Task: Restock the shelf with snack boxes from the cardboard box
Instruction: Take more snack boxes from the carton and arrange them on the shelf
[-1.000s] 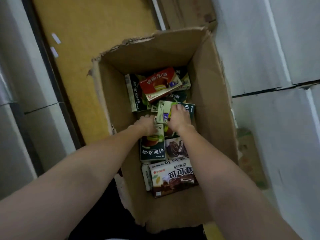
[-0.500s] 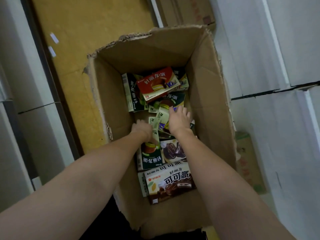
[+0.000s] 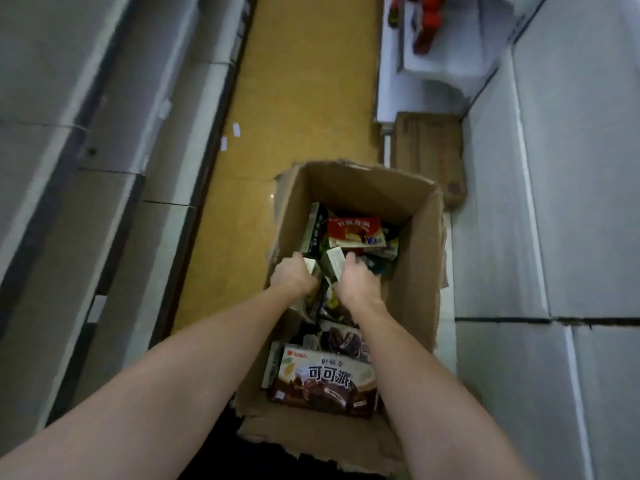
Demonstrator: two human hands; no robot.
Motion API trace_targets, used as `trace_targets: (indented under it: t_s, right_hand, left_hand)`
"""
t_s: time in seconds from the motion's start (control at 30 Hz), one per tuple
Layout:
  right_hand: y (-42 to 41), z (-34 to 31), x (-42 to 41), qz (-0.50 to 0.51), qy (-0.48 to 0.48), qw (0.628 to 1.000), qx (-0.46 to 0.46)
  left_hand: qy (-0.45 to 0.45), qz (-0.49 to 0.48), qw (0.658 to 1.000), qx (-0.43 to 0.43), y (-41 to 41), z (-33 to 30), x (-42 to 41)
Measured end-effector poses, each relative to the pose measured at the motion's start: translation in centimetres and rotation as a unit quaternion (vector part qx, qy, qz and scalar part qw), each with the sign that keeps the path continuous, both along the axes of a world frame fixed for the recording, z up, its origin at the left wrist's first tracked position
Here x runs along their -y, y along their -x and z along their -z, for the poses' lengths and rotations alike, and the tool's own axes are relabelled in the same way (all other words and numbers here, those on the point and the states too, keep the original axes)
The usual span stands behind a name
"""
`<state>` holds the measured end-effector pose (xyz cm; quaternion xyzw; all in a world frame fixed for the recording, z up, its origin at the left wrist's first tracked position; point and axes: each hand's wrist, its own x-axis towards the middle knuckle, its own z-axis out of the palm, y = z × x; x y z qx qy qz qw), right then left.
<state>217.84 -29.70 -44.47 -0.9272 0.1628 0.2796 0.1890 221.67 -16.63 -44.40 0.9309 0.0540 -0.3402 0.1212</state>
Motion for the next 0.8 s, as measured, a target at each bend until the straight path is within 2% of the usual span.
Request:
trace_targets:
  t_s: [0.13,0.2,0.4,0.5,0.63,0.8]
  right_hand:
    - [-1.3,-5.9,-2.1,-0.028,-0.008,0.999,0.045]
    - [-1.8,-8.7,-3.7,-0.058,-0.007,0.995,0.08]
    - [-2.4,-17.3,-11.6,-0.174,0.045,0.965,0.193]
    - [-0.2,-20.2,-18.0,-0.227,0.022,0.945,0.235]
    - [5.8,-22.6,-28.3,-0.313,-0.013,0.914,0.259]
    - [15.6,-24.7,-40.6,-0.353,-0.126,0.892,0.252]
  left_hand:
    - [0.11,-0.125,0.985,0.037,0.2,-5.5,-2.9]
    - [0.167,-0.176,0.968,0.066,0.8,-8.3,-4.8]
    - [0.249,-0.309,0.906,0.145,3.3,-15.2,-14.1]
    - [0.248,-0.379,0.865,0.216,6.6,-18.0,-20.9]
    - [0.199,-0.458,0.815,0.295,14.2,-21.3,-30.9]
    - [0.22,-0.564,0.725,0.328,27.1,-24.5,-42.3]
